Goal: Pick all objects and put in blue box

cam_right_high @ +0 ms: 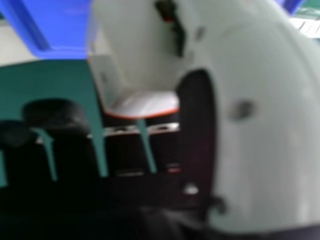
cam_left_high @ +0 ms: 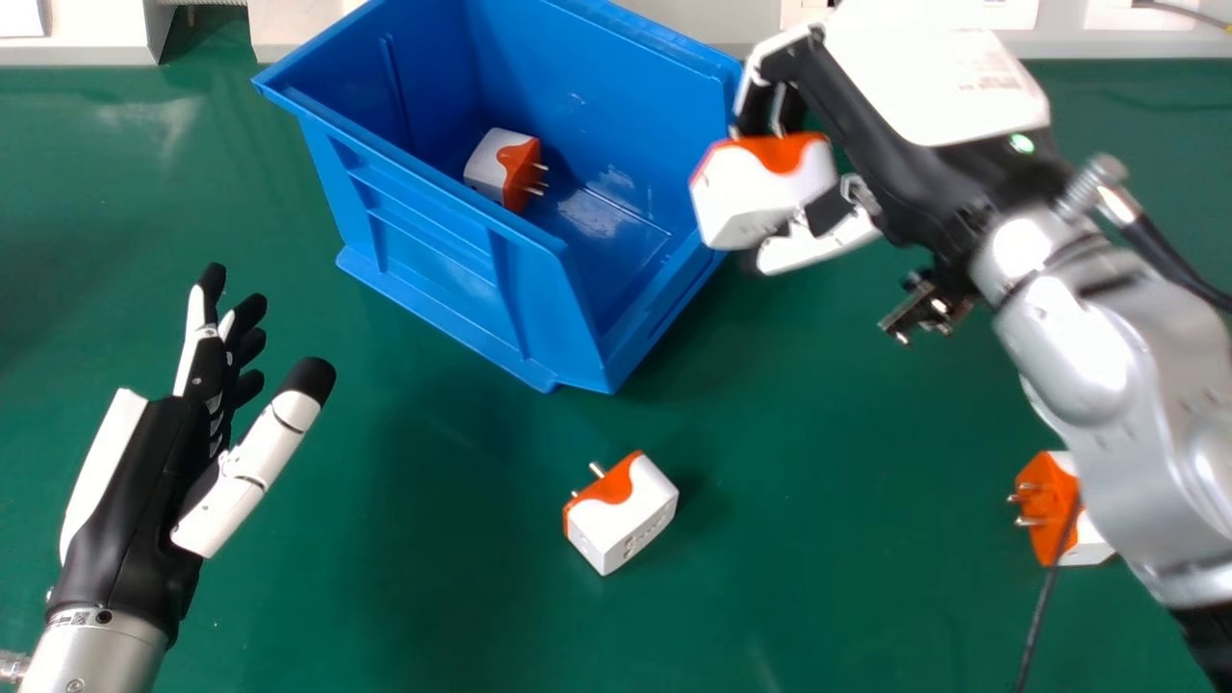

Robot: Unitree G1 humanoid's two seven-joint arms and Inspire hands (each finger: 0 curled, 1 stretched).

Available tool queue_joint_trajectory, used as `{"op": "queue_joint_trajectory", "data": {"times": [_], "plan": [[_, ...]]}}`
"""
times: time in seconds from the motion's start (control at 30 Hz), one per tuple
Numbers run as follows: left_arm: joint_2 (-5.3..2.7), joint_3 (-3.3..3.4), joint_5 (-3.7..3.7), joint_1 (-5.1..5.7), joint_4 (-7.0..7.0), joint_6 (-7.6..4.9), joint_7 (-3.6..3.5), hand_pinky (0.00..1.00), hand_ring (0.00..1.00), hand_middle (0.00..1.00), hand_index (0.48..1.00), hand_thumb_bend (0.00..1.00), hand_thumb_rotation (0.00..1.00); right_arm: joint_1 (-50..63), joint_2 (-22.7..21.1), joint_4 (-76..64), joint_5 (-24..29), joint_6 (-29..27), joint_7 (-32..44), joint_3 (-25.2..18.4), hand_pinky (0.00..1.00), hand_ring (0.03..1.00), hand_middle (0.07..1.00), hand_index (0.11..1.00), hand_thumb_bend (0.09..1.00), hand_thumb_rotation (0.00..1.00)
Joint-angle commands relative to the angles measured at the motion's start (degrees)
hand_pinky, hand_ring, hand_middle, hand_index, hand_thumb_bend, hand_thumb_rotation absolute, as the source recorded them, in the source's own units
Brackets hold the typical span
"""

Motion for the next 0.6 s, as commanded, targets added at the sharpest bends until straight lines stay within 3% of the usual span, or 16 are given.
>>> {"op": "queue_joint_trajectory", "data": {"times": [0.0,0.57], "plan": [[0.08,0.09,-0.5,-0.07,-0.58,-1.42,-0.1,0.96,0.98,0.99,0.982,0.63,0.78,-5.14,1.45,2.63,-1.04,-1.31,-2.14,0.71,0.03,0.078,0.153,0.469,0.49,0.15],[0.23,0.47,-1.17,1.92,-2.17,-1.92,-0.7,0.97,0.98,0.99,0.984,0.63,0.78,-25.56,12.54,36.7,-3.32,-5.94,-11.38,8.19,0.04,0.085,0.159,0.469,0.489,0.15]]}}
